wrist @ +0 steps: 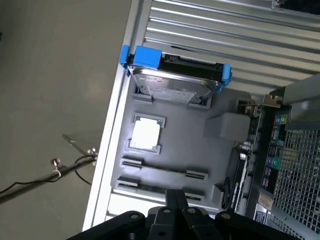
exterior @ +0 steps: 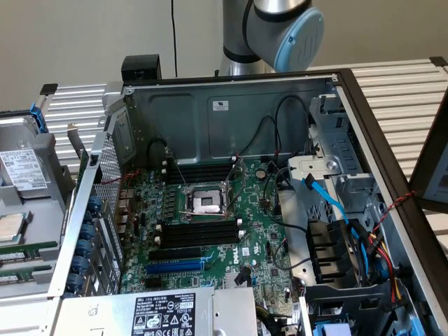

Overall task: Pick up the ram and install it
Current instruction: 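Reach for the ram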

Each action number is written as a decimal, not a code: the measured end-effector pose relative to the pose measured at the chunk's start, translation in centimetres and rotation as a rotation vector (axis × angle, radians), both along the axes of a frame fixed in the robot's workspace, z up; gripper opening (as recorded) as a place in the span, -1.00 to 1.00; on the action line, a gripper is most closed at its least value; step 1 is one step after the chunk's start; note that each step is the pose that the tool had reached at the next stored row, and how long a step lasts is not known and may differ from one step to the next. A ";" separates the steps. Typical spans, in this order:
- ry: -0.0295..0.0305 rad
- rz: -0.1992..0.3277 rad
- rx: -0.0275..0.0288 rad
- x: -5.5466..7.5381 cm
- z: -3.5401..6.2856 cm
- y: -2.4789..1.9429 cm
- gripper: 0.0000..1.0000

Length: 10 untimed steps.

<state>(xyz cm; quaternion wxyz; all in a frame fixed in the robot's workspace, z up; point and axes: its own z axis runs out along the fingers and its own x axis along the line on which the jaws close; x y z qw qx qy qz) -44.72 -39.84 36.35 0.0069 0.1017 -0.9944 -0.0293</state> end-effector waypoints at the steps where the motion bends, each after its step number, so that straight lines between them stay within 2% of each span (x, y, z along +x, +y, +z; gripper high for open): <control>1: 0.0000 0.019 0.0000 0.0 -0.02 0.00 -0.79; 10: 0.0000 0.182 0.0000 0.0 -0.18 0.00 -0.79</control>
